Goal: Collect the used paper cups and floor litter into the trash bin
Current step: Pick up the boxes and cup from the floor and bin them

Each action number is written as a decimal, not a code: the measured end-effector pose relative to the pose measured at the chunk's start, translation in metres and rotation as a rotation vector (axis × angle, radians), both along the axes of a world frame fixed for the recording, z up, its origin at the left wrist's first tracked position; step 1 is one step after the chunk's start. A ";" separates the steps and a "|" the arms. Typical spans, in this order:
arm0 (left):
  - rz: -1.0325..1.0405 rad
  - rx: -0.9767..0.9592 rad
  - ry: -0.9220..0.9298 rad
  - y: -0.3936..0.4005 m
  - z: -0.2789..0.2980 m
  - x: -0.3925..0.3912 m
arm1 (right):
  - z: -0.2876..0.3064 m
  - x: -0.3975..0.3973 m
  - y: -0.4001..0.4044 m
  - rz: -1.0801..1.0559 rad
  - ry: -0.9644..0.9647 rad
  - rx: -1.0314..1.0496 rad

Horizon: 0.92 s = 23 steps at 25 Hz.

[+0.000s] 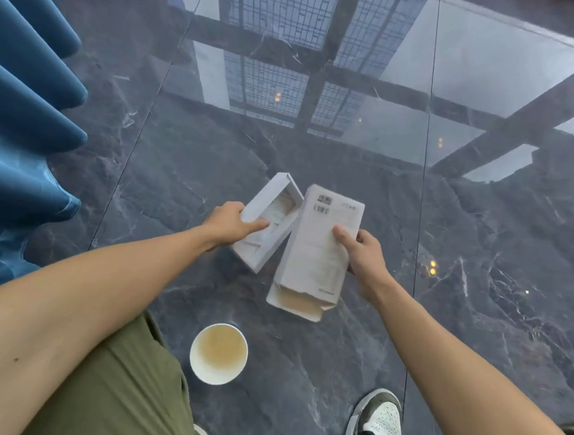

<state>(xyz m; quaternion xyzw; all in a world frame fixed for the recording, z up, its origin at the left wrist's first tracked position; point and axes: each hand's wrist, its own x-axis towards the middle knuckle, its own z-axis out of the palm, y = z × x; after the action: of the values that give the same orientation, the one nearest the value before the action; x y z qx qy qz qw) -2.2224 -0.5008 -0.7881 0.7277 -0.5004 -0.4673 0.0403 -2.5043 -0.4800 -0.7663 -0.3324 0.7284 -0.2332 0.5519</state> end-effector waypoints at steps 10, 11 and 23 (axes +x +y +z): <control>0.299 0.108 0.677 0.013 0.066 0.001 | 0.040 0.086 -0.023 0.035 -0.035 -0.121; 0.313 0.104 0.706 0.014 0.065 0.003 | 0.035 0.091 -0.021 0.060 -0.030 -0.134; 0.467 -0.001 0.600 0.000 0.051 0.035 | -0.038 0.066 0.120 0.730 0.155 -0.022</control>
<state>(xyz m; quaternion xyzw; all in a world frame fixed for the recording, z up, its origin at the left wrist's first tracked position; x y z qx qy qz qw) -2.1874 -0.5010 -0.7370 0.6531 -0.2873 -0.6375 0.2907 -2.4381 -0.3599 -0.8046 -0.5926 0.5991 -0.0029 0.5385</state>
